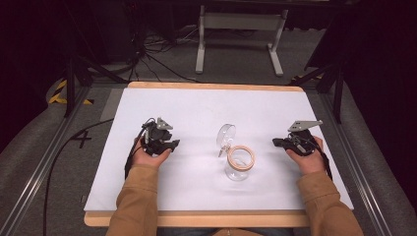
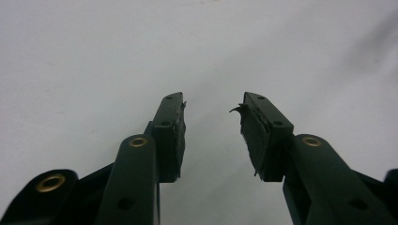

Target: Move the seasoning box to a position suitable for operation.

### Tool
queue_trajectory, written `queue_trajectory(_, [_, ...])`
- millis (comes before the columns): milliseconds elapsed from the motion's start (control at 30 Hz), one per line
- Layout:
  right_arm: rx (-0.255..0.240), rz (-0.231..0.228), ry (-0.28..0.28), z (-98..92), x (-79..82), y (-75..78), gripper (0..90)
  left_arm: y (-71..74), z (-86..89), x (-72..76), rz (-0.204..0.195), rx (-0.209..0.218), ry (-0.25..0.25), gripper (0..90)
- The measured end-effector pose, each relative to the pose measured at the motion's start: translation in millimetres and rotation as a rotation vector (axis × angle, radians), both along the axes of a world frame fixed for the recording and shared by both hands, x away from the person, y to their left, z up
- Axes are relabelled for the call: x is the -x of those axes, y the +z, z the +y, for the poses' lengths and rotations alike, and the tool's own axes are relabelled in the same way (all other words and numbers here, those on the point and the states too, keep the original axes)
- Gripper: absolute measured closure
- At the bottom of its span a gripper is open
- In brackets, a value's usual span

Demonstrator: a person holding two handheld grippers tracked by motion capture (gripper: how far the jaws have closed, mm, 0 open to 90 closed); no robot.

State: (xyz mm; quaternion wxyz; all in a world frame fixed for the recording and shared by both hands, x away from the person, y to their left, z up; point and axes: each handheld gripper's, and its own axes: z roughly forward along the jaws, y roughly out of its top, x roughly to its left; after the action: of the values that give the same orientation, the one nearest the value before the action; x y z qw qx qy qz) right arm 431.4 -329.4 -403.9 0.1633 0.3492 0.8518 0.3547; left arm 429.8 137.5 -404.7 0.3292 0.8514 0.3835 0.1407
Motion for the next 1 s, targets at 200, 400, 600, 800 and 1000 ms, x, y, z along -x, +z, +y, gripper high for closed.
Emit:
queue_trajectory(200, [-0.024,0.016,0.01,-2.3,1.1,4.3,89.8,6.7,-2.0,2.8,-0.011,-0.006,-0.017,58.8])
queue_trajectory(400, [-0.033,0.008,0.04,2.5,3.9,10.1,89.8,11.7,-4.5,5.5,-0.01,0.013,-0.031,57.9])
queue_trajectory(600, [-0.036,0.011,0.077,11.2,7.2,15.8,89.9,23.1,-6.7,10.4,-0.006,0.025,-0.043,57.4])
queue_trajectory(800, [-0.038,0.015,0.122,21.7,10.6,21.0,89.8,41.8,-13.2,19.2,-0.013,0.025,-0.074,57.0])
queue_trajectory(1000, [-0.051,0.033,0.166,31.7,12.6,21.8,89.8,59.1,-25.9,31.4,-0.004,0.002,-0.118,55.9])
